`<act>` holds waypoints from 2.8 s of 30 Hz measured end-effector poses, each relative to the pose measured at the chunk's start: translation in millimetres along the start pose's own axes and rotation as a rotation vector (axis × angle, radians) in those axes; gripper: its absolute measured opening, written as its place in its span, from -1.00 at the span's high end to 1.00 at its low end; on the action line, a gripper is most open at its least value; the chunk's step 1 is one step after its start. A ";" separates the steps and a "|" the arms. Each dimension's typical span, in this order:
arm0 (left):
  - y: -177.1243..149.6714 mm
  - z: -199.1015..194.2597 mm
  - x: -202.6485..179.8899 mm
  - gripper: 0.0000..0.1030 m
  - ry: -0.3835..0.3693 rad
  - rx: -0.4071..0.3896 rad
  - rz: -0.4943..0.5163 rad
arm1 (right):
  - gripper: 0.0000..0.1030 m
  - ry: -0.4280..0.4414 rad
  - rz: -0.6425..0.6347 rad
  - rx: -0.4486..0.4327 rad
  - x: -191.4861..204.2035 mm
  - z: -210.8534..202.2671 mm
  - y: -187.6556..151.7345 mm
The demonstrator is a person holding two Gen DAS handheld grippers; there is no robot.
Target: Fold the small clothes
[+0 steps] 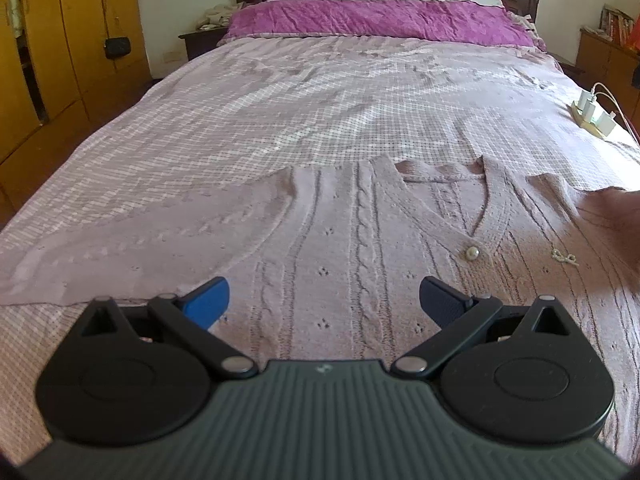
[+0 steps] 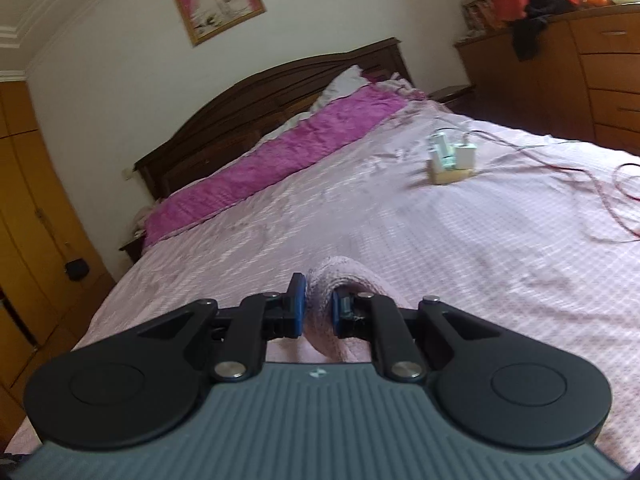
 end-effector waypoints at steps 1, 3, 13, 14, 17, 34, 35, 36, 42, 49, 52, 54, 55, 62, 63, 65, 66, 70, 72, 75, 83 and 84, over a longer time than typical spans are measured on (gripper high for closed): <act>0.1 0.1 1.6 -1.00 0.001 0.000 -0.003 | 0.72 0.017 0.004 0.004 6.4 3.4 -2.0; -0.4 -0.5 5.7 -1.00 0.001 0.003 -0.008 | 0.72 0.034 -0.007 0.021 20.9 11.5 -7.0; 0.8 -7.6 23.1 -1.00 0.023 -0.032 -0.015 | 0.72 0.078 -0.084 0.089 86.4 57.8 -50.3; 0.8 -7.7 24.3 -1.00 0.026 -0.034 -0.015 | 0.72 0.085 -0.089 0.108 92.1 63.7 -58.4; -1.5 -7.6 26.5 -1.00 0.023 -0.037 -0.005 | 0.71 0.110 -0.081 0.187 102.3 84.2 -88.0; -21.9 15.2 30.4 -1.00 0.012 -0.006 -0.043 | -0.56 0.218 0.129 0.407 102.0 144.3 -188.0; -23.1 15.8 29.0 -1.00 0.010 -0.001 -0.041 | -0.60 0.216 0.135 0.407 102.7 142.5 -184.4; -23.6 16.2 28.0 -1.00 0.008 0.001 -0.040 | -0.61 0.214 0.139 0.409 101.5 140.8 -178.8; -27.1 13.9 21.2 -1.00 -0.002 -0.004 -0.026 | -0.64 0.205 0.127 0.438 107.9 109.3 -169.6; -26.0 8.7 11.2 -1.00 -0.017 -0.015 -0.009 | -0.64 0.202 0.064 0.421 103.8 52.4 -156.2; -24.9 4.2 4.0 -1.00 -0.027 -0.026 0.007 | -0.64 0.184 0.031 0.390 97.0 28.8 -145.1; -24.0 1.0 -2.1 -1.00 -0.031 -0.038 0.023 | -0.64 0.154 0.021 0.372 88.8 14.2 -138.6; -24.1 -0.1 -5.1 -1.00 -0.030 -0.043 0.032 | -0.64 0.137 0.020 0.364 85.0 7.8 -137.2; -22.6 -5.3 -38.2 -1.00 -0.057 -0.057 0.097 | -0.64 0.044 0.035 0.336 48.2 -20.0 -130.2; -22.2 -5.7 -43.6 -1.00 -0.059 -0.060 0.108 | -0.64 0.029 0.030 0.329 43.6 -21.1 -127.8; -21.5 -6.4 -54.1 -1.00 -0.065 -0.064 0.125 | -0.64 0.001 0.032 0.313 34.8 -24.0 -123.9; -21.1 -7.2 -60.7 -1.00 -0.071 -0.068 0.135 | -0.64 -0.008 0.039 0.301 30.1 -26.3 -120.8; -20.8 -10.1 -86.7 -1.00 -0.085 -0.088 0.183 | -0.65 -0.026 0.056 0.257 16.3 -29.1 -110.8; -21.2 -13.0 -100.3 -1.00 -0.103 -0.102 0.209 | -0.64 -0.047 0.057 0.235 9.0 -27.8 -105.9; -21.5 -17.9 -120.7 -1.00 -0.142 -0.123 0.235 | -0.65 -0.067 0.065 0.212 -2.7 -24.2 -100.8; -27.5 -27.3 -186.6 -0.99 -0.315 -0.213 0.362 | -0.65 -0.111 0.094 0.183 -33.3 -19.6 -94.6; -28.8 -28.1 -194.4 -0.96 -0.321 -0.229 0.384 | -0.65 -0.122 0.094 0.181 -37.0 -19.4 -94.0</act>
Point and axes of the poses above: each gripper's, at about its wrist camera, not at the fingertips, and z roughly the way its jaws point, x to its left, y to its top, the point moved 6 cm from there along z, roughly the way its jaws point, and after that the axes turned 12 degrees about y, right-handed, at the moved point
